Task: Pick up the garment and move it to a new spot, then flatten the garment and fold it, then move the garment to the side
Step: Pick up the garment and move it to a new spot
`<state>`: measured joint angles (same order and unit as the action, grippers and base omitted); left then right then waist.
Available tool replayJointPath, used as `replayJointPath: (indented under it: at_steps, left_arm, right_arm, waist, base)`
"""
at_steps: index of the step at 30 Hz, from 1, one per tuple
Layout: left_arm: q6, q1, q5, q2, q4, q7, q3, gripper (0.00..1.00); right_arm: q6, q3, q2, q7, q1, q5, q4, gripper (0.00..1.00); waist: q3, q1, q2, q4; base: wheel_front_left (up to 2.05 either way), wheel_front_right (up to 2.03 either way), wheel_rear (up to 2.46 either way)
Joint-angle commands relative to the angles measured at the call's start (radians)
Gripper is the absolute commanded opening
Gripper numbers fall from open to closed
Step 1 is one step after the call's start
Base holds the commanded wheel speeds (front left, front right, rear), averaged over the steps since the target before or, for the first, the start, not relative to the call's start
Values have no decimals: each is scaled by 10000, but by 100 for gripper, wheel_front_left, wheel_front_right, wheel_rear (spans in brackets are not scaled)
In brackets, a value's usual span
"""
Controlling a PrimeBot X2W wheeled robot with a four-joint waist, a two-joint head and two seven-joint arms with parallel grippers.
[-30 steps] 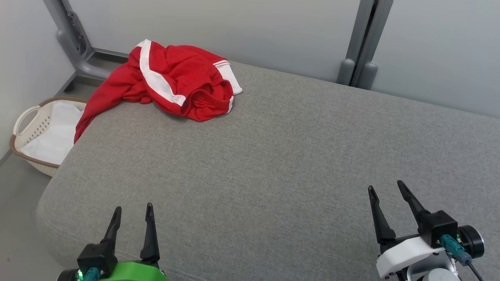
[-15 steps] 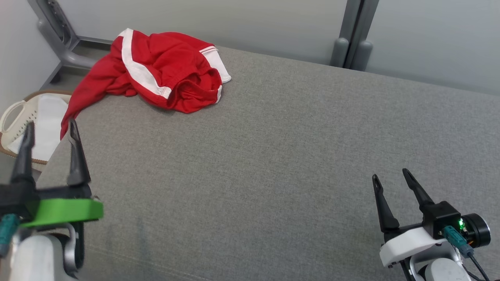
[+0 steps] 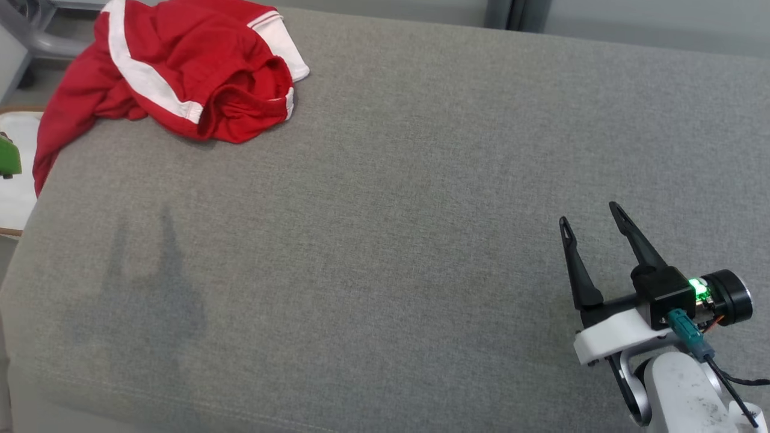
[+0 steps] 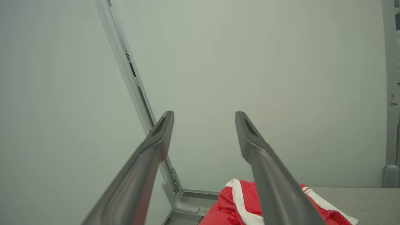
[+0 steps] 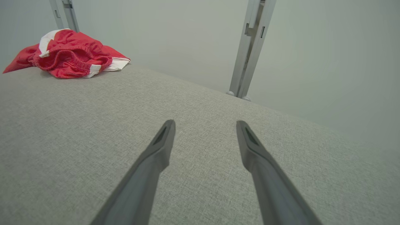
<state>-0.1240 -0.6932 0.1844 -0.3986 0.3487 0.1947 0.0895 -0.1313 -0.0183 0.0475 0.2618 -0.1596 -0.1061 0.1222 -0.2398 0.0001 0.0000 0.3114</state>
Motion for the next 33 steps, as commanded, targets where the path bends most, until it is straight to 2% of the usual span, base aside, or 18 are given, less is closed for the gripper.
replayJointPath:
  at_steps: [1,8,20,24,30,32,33]
  left_arm:
    - [-55,-365,132,-7,514,-43,-163,100]
    - [-64,-1490,512,19,3210,-19,-1259,100]
    - [-57,-1978,2324,-171,5401,-416,-3667,100]
    - [-51,-2233,2557,-442,5942,-270,-3788,100]
    - [164,-2669,2599,-500,6810,139,-3656,100]
    - [160,-2810,2653,-454,7014,268,-3648,37]
    - [164,-2862,2655,-453,7083,316,-3647,23]
  right_arm:
    - [10,27,53,49,-208,-137,-117,100]
    - [10,185,52,49,-697,-654,-591,100]
    - [10,338,50,49,-849,-971,-1100,100]
    - [10,428,55,46,-841,-970,-1142,100]
    - [10,500,64,26,-821,-955,-1178,100]
    - [10,491,66,26,-824,-939,-1147,100]
    - [10,479,66,26,-838,-925,-1128,100]
  waist:
    - [-935,-1,0,-574]
    - [-2258,-1,0,-995]
    - [-3216,-1,0,-1329]
    - [-3364,-1,0,-1391]
    - [-3526,-1,0,-1458]
    - [-3542,-1,0,-1474]
    - [-3537,-1,0,-1485]
  base:
    - [0,0,0]
    - [0,0,0]
    - [0,0,0]
    - [0,0,0]
    - [0,0,0]
    - [0,0,0]
    - [0,0,0]
